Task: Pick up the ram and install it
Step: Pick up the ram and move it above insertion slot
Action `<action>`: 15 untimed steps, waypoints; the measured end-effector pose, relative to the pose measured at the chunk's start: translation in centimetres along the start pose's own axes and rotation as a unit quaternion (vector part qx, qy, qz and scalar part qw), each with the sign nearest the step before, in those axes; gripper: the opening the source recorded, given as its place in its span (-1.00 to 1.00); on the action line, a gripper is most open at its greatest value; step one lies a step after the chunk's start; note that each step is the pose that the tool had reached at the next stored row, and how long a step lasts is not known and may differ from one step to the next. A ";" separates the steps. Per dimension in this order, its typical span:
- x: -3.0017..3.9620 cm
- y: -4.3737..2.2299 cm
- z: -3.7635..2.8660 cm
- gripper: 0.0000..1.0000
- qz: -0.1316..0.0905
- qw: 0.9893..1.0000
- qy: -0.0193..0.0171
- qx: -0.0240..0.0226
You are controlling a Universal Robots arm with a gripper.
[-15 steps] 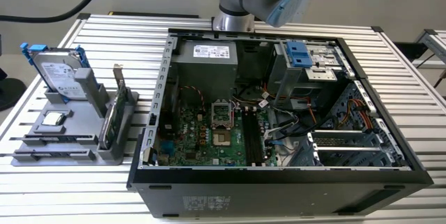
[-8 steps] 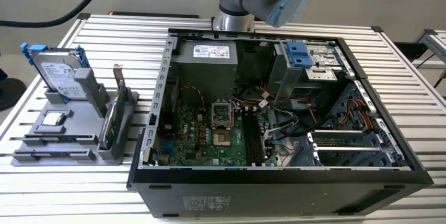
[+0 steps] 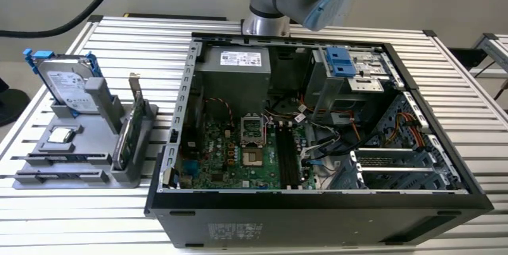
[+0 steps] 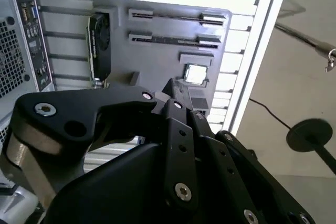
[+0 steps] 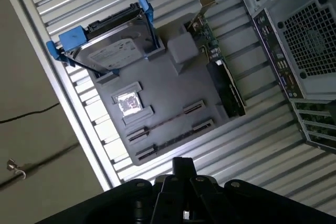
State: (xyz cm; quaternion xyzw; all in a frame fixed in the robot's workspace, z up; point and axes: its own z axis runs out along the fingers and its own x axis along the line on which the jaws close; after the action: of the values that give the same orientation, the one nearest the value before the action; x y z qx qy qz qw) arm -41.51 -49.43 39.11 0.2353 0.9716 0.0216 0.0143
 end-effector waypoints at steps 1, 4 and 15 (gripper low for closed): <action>0.00 0.00 0.00 -1.00 0.005 1.000 0.000 0.000; 0.00 0.00 -0.02 -1.00 0.023 1.000 -0.001 0.001; 0.00 0.00 -0.01 -1.00 0.082 0.997 -0.004 0.001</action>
State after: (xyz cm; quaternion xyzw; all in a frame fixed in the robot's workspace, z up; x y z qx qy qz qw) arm -41.51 -49.43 39.11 0.3141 0.9490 0.0203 0.0159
